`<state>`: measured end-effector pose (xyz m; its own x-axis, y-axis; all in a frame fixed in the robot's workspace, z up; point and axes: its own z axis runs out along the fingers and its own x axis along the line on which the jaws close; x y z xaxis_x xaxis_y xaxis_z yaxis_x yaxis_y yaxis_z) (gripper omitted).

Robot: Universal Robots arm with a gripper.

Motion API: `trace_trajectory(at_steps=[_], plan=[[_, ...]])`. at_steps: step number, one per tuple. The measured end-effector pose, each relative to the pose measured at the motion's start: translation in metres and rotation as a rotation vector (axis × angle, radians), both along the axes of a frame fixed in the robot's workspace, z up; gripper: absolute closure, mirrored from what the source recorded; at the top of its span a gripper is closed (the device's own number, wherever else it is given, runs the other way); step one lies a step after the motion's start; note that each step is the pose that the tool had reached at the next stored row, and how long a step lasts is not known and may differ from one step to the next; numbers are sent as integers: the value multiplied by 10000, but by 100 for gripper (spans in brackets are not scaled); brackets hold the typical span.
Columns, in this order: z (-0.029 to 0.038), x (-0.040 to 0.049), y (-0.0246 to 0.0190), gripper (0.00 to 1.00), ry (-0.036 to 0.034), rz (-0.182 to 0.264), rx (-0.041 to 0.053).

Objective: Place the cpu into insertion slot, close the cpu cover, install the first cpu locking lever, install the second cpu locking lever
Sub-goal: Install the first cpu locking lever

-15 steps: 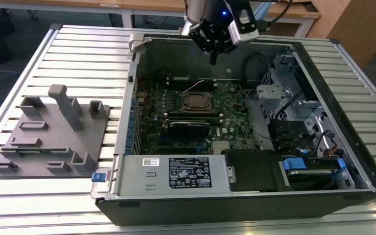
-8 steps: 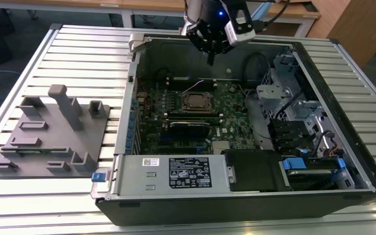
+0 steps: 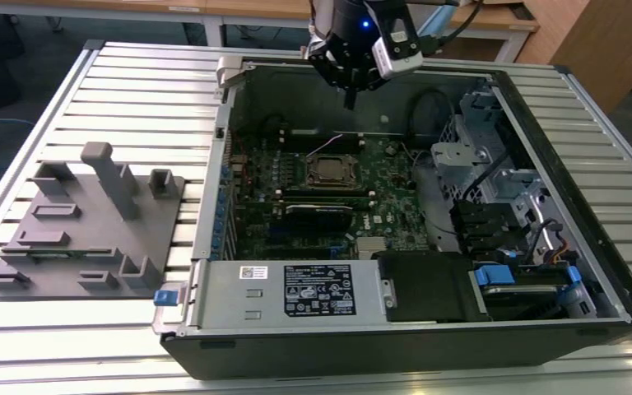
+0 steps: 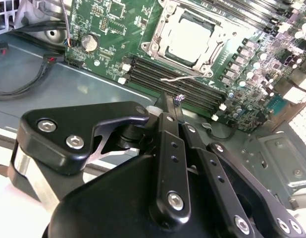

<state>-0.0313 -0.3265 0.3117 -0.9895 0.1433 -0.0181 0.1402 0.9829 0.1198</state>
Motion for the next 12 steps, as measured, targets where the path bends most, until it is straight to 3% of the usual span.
trace_trajectory(at_steps=[3,6,12], plan=[[-16,-19,-9,90,0,1,64],[-19,-25,-15,90,0,2,267],[-53,-35,-15,90,-2,2,281]])
